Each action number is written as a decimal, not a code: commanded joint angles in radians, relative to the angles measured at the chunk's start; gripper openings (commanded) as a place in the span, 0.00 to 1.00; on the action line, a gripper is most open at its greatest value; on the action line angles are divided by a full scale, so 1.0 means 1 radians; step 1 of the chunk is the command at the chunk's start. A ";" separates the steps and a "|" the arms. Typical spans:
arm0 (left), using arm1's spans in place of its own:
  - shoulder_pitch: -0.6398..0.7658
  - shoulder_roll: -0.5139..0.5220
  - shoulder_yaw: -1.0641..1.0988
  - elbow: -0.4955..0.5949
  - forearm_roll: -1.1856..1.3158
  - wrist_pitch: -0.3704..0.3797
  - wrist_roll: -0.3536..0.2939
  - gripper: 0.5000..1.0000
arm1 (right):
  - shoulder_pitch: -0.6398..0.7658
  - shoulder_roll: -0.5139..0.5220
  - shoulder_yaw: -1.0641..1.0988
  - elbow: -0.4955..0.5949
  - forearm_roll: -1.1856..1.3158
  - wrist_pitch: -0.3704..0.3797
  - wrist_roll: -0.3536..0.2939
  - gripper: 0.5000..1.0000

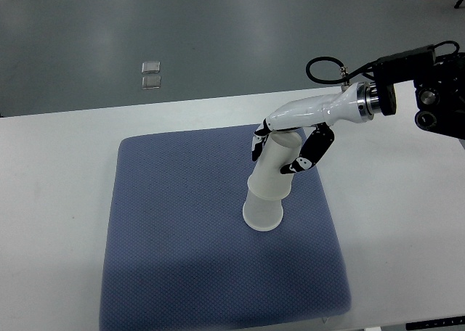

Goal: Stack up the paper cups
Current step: 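Lower the held cup down onto the upside-down cup on the pad, then open the right hand and lift it off the stacked cups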

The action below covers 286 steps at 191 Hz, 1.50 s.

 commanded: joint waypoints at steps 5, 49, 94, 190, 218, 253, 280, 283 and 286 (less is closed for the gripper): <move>0.000 0.000 0.000 0.000 -0.001 0.000 0.000 1.00 | 0.001 -0.002 0.003 -0.002 0.000 -0.003 0.000 0.35; 0.000 0.000 0.000 0.000 -0.001 0.000 0.000 1.00 | -0.017 0.003 0.004 -0.005 0.000 -0.004 0.000 0.35; 0.000 0.000 0.000 0.000 0.001 0.000 0.000 1.00 | -0.032 0.010 0.004 -0.013 -0.005 -0.010 -0.003 0.35; 0.000 0.000 0.000 0.000 0.001 0.000 0.000 1.00 | -0.109 0.050 0.006 -0.059 -0.025 -0.055 -0.008 0.39; 0.000 0.000 0.000 0.000 0.001 0.000 0.000 1.00 | -0.146 0.085 0.041 -0.092 -0.026 -0.073 -0.009 0.45; 0.000 0.000 0.000 0.000 0.001 0.000 0.000 1.00 | -0.155 0.091 0.049 -0.100 -0.025 -0.072 -0.009 0.72; 0.000 0.000 0.000 0.000 -0.001 0.000 0.000 1.00 | -0.155 0.088 0.049 -0.100 -0.023 -0.073 -0.009 0.72; 0.000 0.000 0.000 0.000 0.001 0.000 0.000 1.00 | -0.157 0.088 0.049 -0.100 -0.023 -0.073 -0.009 0.72; 0.000 0.000 0.000 0.000 -0.001 0.000 0.000 1.00 | -0.157 0.088 0.050 -0.100 -0.023 -0.073 -0.009 0.72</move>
